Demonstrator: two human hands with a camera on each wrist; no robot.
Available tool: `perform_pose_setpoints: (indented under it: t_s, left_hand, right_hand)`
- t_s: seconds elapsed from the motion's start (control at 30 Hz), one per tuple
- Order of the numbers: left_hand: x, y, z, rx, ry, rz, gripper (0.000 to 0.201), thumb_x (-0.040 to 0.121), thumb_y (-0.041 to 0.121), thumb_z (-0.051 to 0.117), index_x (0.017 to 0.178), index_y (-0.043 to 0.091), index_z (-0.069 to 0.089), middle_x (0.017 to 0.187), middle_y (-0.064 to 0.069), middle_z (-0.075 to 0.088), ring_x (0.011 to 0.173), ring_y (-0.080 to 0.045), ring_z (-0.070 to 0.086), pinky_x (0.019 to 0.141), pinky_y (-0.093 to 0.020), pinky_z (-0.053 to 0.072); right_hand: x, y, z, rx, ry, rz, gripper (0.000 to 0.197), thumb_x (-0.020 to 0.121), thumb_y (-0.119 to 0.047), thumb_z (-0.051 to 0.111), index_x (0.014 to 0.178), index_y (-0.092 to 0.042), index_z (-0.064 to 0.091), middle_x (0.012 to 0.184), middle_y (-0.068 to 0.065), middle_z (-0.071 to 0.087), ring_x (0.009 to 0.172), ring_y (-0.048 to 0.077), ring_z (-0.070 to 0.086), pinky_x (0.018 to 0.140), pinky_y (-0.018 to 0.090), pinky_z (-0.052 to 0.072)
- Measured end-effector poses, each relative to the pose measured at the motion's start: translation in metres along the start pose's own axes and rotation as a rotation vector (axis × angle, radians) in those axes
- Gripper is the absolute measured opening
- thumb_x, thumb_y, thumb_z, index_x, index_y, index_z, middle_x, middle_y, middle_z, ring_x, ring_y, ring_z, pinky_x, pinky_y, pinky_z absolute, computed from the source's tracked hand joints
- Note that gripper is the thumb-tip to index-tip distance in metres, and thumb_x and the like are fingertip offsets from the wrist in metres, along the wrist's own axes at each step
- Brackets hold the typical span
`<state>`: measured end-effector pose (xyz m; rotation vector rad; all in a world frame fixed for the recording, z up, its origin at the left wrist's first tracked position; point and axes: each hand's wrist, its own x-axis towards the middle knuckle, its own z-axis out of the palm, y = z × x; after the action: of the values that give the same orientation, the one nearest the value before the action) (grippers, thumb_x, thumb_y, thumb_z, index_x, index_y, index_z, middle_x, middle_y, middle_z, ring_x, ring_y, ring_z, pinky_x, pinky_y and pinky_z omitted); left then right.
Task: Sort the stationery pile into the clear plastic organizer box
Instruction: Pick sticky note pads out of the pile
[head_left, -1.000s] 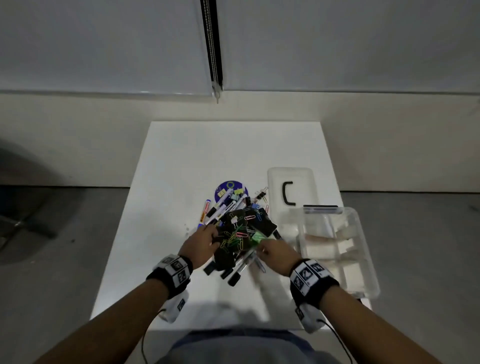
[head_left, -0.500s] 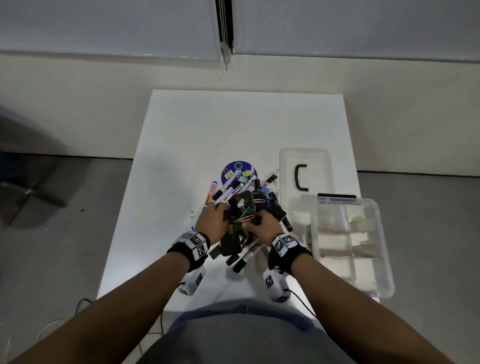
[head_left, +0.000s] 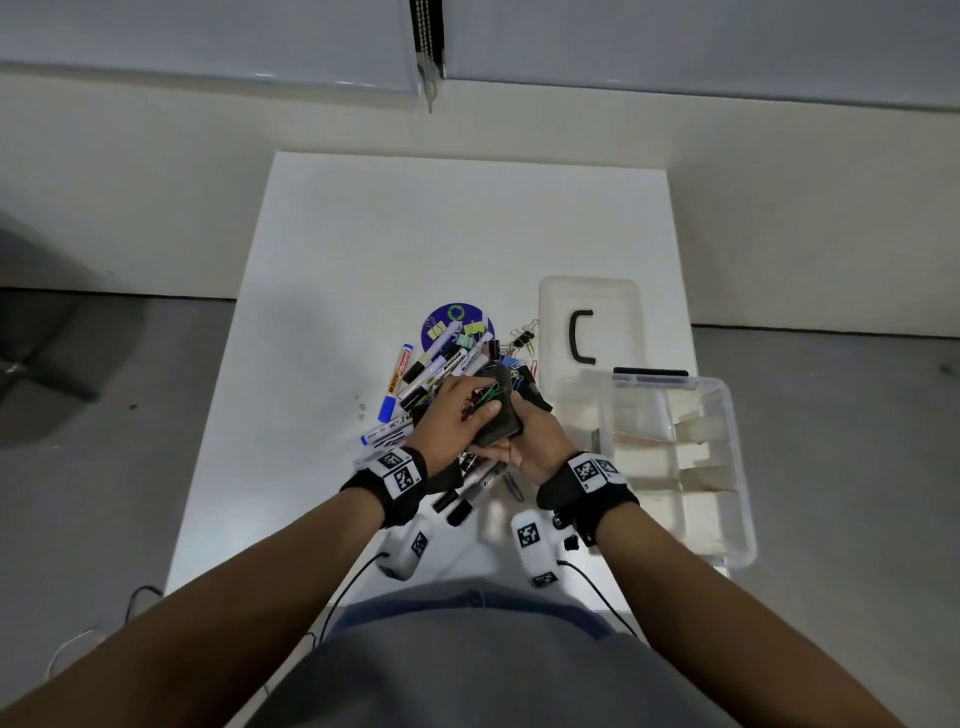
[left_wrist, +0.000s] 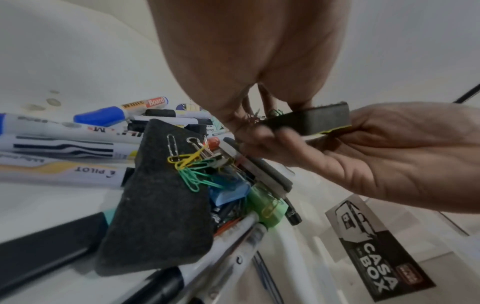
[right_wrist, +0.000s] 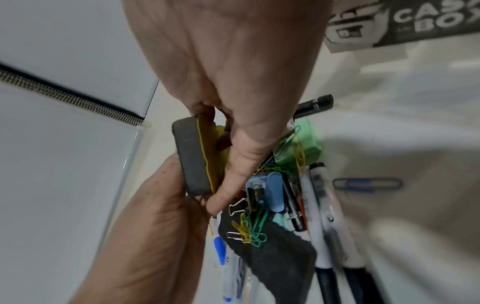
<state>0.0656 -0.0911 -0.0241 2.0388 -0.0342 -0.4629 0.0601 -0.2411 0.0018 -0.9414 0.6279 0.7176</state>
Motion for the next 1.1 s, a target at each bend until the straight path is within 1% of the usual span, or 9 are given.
perform_pose_setpoints:
  t_s: [0.13,0.4,0.5,0.6,0.7,0.8,0.9,1.03,1.1]
  left_hand:
    - [0.004,0.005,0.006,0.034,0.163,0.007,0.019,0.097,0.021,0.05,0.114,0.023,0.059,0.114,-0.004,0.056,0.106,-0.017,0.058,0.098,-0.041,0.05]
    - [0.013,0.0,0.0,0.215,0.222,-0.111,0.011,0.094,0.012,0.055,0.102,0.014,0.062,0.107,-0.01,0.061,0.087,-0.018,0.061,0.077,-0.026,0.048]
    - [0.01,-0.001,-0.004,0.37,0.169,-0.119,0.017,0.094,0.013,0.054,0.107,0.016,0.064,0.112,-0.012,0.057,0.092,-0.027,0.062,0.081,-0.032,0.048]
    - [0.007,0.002,0.002,0.535,0.148,-0.06,0.02,0.091,0.022,0.056,0.108,0.025,0.065,0.116,-0.007,0.058,0.104,-0.027,0.059,0.092,-0.04,0.047]
    - [0.005,0.024,0.013,0.437,0.123,-0.005,0.019,0.095,0.022,0.051,0.109,0.021,0.063,0.115,-0.006,0.06,0.099,-0.023,0.062,0.091,-0.041,0.05]
    - [0.006,0.048,0.031,0.315,-0.013,0.012,0.021,0.096,0.014,0.046,0.113,0.015,0.06,0.102,-0.005,0.068,0.09,-0.023,0.066,0.079,-0.036,0.054]
    - [0.002,0.073,0.056,0.269,-0.145,-0.036,0.018,0.091,0.013,0.048,0.103,0.014,0.062,0.091,-0.011,0.073,0.082,-0.03,0.069,0.079,-0.044,0.057]
    - [-0.004,0.096,0.09,0.105,-0.307,-0.086,0.015,0.091,0.001,0.048,0.101,0.002,0.059,0.088,-0.02,0.068,0.063,-0.023,0.064,0.045,-0.013,0.048]
    - [-0.004,0.102,0.103,0.065,-0.312,-0.088,0.01,0.094,0.004,0.049,0.102,0.007,0.054,0.085,-0.017,0.068,0.059,-0.02,0.064,0.04,-0.01,0.042]
  right_hand:
    - [-0.005,0.001,0.003,0.098,-0.03,0.015,0.046,0.104,-0.03,0.035,0.138,-0.001,0.042,0.115,0.022,0.062,0.093,0.035,0.066,0.071,0.048,0.06]
    - [-0.021,-0.004,-0.019,-0.121,-0.074,0.068,0.044,0.103,-0.036,0.036,0.129,-0.002,0.046,0.106,0.023,0.061,0.076,0.034,0.068,0.064,0.04,0.062]
    - [-0.027,-0.006,-0.028,-0.137,-0.013,0.04,0.043,0.096,-0.031,0.056,0.127,-0.006,0.04,0.104,0.021,0.061,0.077,0.035,0.066,0.068,0.047,0.061]
    - [-0.041,-0.011,-0.032,-0.218,0.038,-0.018,0.061,0.085,-0.014,0.07,0.131,-0.024,0.031,0.103,0.012,0.061,0.076,0.025,0.063,0.059,0.035,0.056]
    - [-0.059,-0.023,-0.036,-0.331,-0.021,-0.135,0.072,0.081,-0.002,0.072,0.133,-0.029,0.031,0.12,0.013,0.06,0.097,0.028,0.065,0.074,0.045,0.06]
    - [-0.086,-0.045,-0.047,-0.607,0.001,-0.332,0.052,0.083,-0.013,0.074,0.125,-0.017,0.045,0.12,0.021,0.06,0.104,0.028,0.064,0.087,0.05,0.056]
    - [-0.12,-0.072,-0.067,-0.954,0.011,-0.486,0.026,0.092,-0.023,0.063,0.115,-0.016,0.053,0.108,0.012,0.065,0.093,0.021,0.066,0.083,0.04,0.055]
    - [-0.156,-0.088,-0.102,-1.396,0.099,-0.558,0.018,0.087,-0.019,0.063,0.103,-0.023,0.057,0.097,0.0,0.062,0.087,0.02,0.06,0.075,0.033,0.051]
    - [-0.168,-0.083,-0.121,-1.612,0.203,-0.55,0.021,0.085,-0.021,0.065,0.105,-0.021,0.059,0.099,0.0,0.055,0.087,0.02,0.056,0.073,0.031,0.047]
